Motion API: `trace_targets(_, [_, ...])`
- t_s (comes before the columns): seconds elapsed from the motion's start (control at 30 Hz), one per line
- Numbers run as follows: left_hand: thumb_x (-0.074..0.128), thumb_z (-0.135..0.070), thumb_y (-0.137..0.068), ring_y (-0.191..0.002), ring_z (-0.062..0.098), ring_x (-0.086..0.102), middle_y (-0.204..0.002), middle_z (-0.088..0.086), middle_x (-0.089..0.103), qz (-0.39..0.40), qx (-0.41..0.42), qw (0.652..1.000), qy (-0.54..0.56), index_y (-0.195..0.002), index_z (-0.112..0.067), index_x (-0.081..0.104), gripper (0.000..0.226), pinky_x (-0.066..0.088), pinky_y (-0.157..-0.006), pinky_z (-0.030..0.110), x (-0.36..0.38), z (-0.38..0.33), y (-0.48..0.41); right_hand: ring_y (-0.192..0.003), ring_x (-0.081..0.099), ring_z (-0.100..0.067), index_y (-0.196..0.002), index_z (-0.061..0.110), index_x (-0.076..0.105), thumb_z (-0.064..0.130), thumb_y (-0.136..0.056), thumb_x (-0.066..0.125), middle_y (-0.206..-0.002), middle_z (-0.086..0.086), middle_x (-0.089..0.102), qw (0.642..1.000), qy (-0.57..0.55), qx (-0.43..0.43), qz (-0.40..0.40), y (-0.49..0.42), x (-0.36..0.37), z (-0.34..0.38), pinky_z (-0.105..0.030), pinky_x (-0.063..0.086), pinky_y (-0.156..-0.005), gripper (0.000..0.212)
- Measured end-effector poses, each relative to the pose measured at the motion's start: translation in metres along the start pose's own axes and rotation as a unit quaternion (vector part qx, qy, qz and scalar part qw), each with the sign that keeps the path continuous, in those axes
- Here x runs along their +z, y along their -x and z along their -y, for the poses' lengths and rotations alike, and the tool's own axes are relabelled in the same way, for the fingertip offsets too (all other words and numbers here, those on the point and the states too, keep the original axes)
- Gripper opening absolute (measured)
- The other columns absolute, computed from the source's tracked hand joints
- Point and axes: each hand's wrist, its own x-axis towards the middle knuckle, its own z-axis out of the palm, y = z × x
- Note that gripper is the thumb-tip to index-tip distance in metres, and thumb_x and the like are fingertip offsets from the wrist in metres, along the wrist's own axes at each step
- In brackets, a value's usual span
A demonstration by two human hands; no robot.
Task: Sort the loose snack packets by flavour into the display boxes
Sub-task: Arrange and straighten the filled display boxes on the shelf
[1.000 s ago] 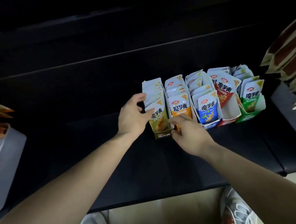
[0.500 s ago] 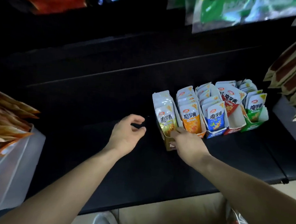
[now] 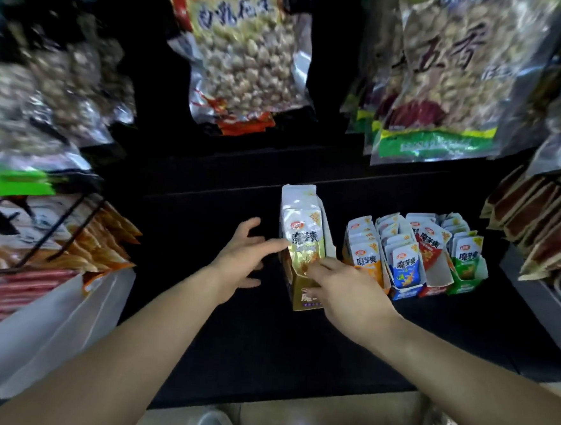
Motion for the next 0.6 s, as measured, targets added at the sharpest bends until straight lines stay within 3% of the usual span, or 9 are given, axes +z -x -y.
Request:
trace_targets(0.07, [0.082,-0.052,-0.074,-0.129,0.032,0.048,-0.149,-0.007,0.042,0.016,-0.003,0.999,0.035,-0.148,-0.055,0.024,0.094,0.05,-0.098,0.054,-0.01,-0.017,0.01,-0.101,0.064,-0.023,-0.124,0.027,0.051,0.021,-0.098,0.06,-0.12,0.008,0.051,0.999,0.006,-0.032,0.002,0.003,-0.028,0.019,-0.032,0.051,-0.076,0.028])
trace_targets(0.17, [0.083,-0.045,-0.074,-0.125,0.026,0.054,-0.138,-0.009,0.056,0.028,0.023,0.996,0.077,-0.14,-0.059,0.032,0.085,0.046,-0.1,0.06,-0.025,-0.033,0.029,-0.101,0.061,-0.021,-0.122,0.025,0.052,0.028,-0.103,0.051,-0.12,0.008,0.051,0.996,0.013,-0.084,0.002,0.013,-0.069,0.046,-0.03,0.042,-0.077,0.019])
trace_targets(0.27, [0.081,-0.041,-0.071,-0.13,0.02,0.051,-0.135,-0.013,0.058,0.034,0.055,0.992,0.111,-0.131,-0.058,0.044,0.073,0.041,-0.103,0.064,-0.036,-0.041,0.055,-0.096,0.063,-0.022,-0.116,0.025,0.054,0.03,-0.103,0.05,-0.115,0.008,0.051,0.993,0.015,-0.114,-0.015,0.022,-0.097,0.062,-0.035,0.05,-0.079,0.014])
trace_targets(0.33, [0.078,-0.039,-0.073,-0.128,0.018,0.052,-0.132,-0.013,0.059,0.037,0.072,0.986,0.142,-0.128,-0.057,0.047,0.065,0.043,-0.101,0.064,-0.036,-0.041,0.072,-0.083,0.065,-0.02,-0.107,0.025,0.058,0.03,-0.098,0.061,-0.104,0.009,0.055,0.991,0.022,-0.131,-0.034,0.03,-0.108,0.072,-0.033,0.051,-0.068,0.012])
trace_targets(0.43, [0.074,-0.036,-0.076,-0.12,0.019,0.061,-0.129,-0.008,0.062,0.02,0.098,0.979,0.18,-0.127,-0.053,0.051,0.058,0.054,-0.092,0.056,-0.031,-0.034,0.097,-0.057,0.061,-0.013,-0.089,0.027,0.061,0.029,-0.078,0.084,-0.086,0.012,0.057,0.988,0.025,-0.134,-0.078,0.049,-0.103,0.083,-0.023,0.039,-0.047,0.025])
trace_targets(0.6, [0.071,-0.036,-0.077,-0.115,0.015,0.064,-0.126,-0.011,0.064,-0.007,0.104,0.981,0.161,-0.129,-0.051,0.051,0.058,0.055,-0.092,0.052,-0.026,0.005,0.128,-0.059,0.061,-0.01,-0.093,0.033,0.062,0.038,-0.085,0.072,-0.089,0.016,0.057,0.986,-0.044,-0.141,-0.077,0.084,-0.068,0.089,-0.026,0.048,-0.046,0.014])
